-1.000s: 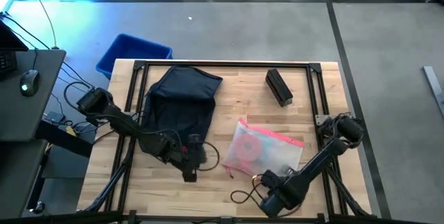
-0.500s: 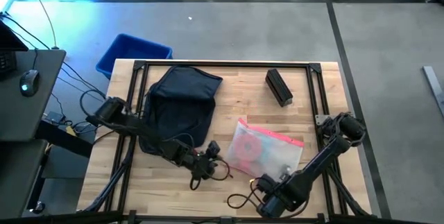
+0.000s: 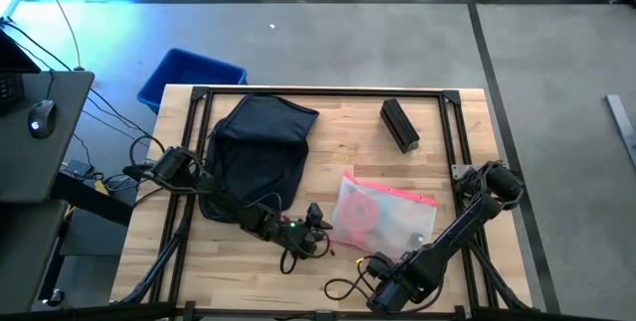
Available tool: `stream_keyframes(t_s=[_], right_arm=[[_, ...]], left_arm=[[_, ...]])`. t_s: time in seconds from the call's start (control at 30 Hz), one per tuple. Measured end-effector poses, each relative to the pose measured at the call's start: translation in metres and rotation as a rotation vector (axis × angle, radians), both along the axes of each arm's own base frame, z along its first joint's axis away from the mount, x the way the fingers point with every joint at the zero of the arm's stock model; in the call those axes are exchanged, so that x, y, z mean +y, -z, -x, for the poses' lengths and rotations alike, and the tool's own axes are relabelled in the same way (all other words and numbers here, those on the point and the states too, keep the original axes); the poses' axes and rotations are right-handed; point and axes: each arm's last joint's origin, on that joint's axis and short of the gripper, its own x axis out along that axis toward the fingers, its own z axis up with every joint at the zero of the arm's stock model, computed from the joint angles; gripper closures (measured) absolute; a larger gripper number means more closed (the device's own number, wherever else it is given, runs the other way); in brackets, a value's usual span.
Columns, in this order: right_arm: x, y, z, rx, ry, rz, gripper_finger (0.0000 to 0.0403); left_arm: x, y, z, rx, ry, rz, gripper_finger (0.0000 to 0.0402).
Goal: Unpack backpack
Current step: Open the transparent pink zip bag
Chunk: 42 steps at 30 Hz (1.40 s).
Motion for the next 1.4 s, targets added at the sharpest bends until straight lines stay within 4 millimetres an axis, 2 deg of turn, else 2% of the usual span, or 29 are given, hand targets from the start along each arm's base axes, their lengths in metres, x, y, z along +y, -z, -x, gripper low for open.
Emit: stream_keyframes(t_s=[0.23, 0.3, 0.4, 0.53, 0.73, 0.9, 1.07, 1.23, 1.33, 1.4], right_arm=[[-0.004, 0.001, 0.000, -0.008, 0.006, 0.051, 0.0319], [-0.005, 0.001, 0.000, -0.004, 0.008, 0.055, 0.0319], [-0.006, 0.001, -0.001, -0.012, 0.012, 0.065, 0.0319], [-0.005, 0.001, 0.000, -0.022, 0.012, 0.080, 0.0319], [-0.008, -0.006, 0.003, -0.047, 0.007, 0.110, 0.0319], [-0.031, -0.027, 0.004, -0.100, 0.032, 0.212, 0.0319], [-0.069, -0.053, 0.011, -0.089, 0.071, 0.387, 0.0319], [-0.104, -0.080, 0.014, -0.142, 0.082, 0.503, 0.0319], [-0.111, -0.095, 0.007, -0.277, 0.087, 0.461, 0.0319], [-0.106, -0.105, -0.002, -0.429, 0.049, 0.406, 0.0319]], left_arm=[[-0.010, -0.005, -0.018, -0.022, -0.005, 0.157, 0.0371], [-0.015, -0.012, -0.024, -0.047, -0.009, 0.187, 0.0393], [-0.022, -0.026, -0.030, -0.099, -0.033, 0.227, 0.0396], [-0.026, -0.051, -0.028, -0.183, -0.120, 0.280, 0.0400], [-0.019, -0.098, -0.007, -0.219, -0.265, 0.363, 0.0401], [-0.011, -0.129, 0.012, -0.195, -0.301, 0.453, 0.0401], [-0.010, -0.135, 0.026, -0.090, -0.304, 0.538, 0.0401], [-0.018, -0.141, 0.035, -0.091, -0.343, 0.678, 0.0401], [-0.020, -0.142, 0.037, -0.119, -0.397, 0.738, 0.0401], [-0.018, -0.142, 0.037, -0.137, -0.435, 0.770, 0.0401]])
